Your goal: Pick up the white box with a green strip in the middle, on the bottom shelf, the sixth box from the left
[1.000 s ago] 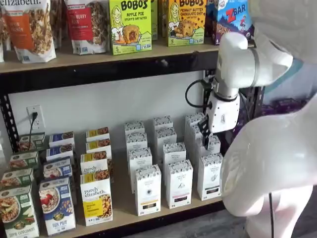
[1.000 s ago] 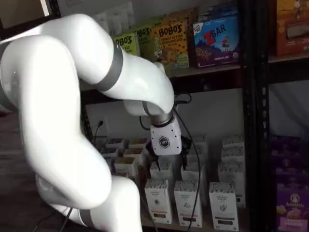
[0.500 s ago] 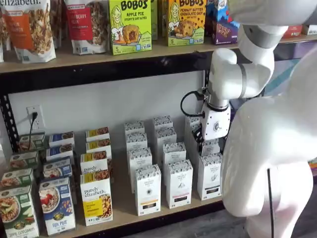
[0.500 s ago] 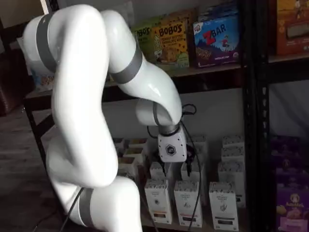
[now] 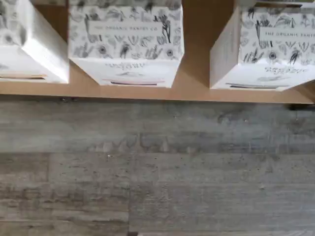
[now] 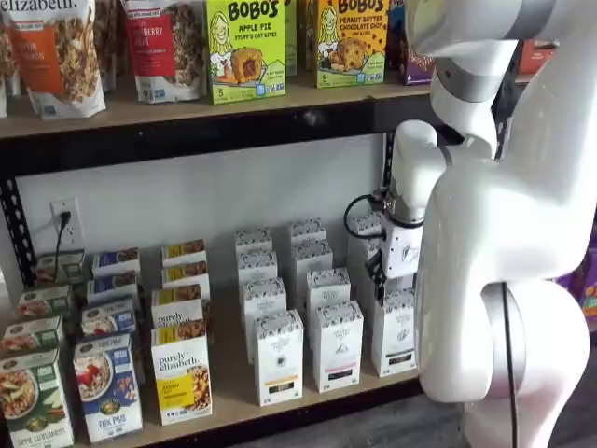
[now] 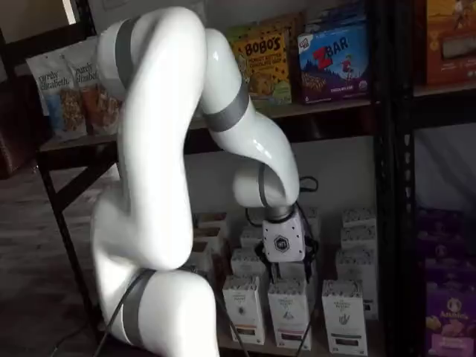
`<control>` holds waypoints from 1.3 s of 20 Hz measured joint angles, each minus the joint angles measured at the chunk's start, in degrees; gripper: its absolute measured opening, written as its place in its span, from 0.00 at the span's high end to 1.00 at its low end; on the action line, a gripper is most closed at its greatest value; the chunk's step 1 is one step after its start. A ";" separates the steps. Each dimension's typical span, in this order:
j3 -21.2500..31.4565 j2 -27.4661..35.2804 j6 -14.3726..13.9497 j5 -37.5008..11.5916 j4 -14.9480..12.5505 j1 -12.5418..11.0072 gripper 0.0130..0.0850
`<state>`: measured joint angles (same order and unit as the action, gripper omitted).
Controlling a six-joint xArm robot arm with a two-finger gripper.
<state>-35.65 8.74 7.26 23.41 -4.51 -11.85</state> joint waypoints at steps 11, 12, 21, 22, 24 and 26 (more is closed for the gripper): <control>-10.25 15.42 9.84 -4.43 7.34 -2.91 0.00; -10.94 16.28 10.88 -4.64 8.35 -2.98 0.00; -20.26 24.72 15.03 -4.06 11.09 -4.58 0.00; -21.59 25.70 14.91 -3.82 10.68 -4.86 0.00; -23.91 27.35 14.52 -3.38 9.90 -5.22 0.00; -25.90 28.71 14.64 -3.26 9.86 -5.37 0.00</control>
<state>-61.55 37.45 21.90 20.15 5.35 -17.22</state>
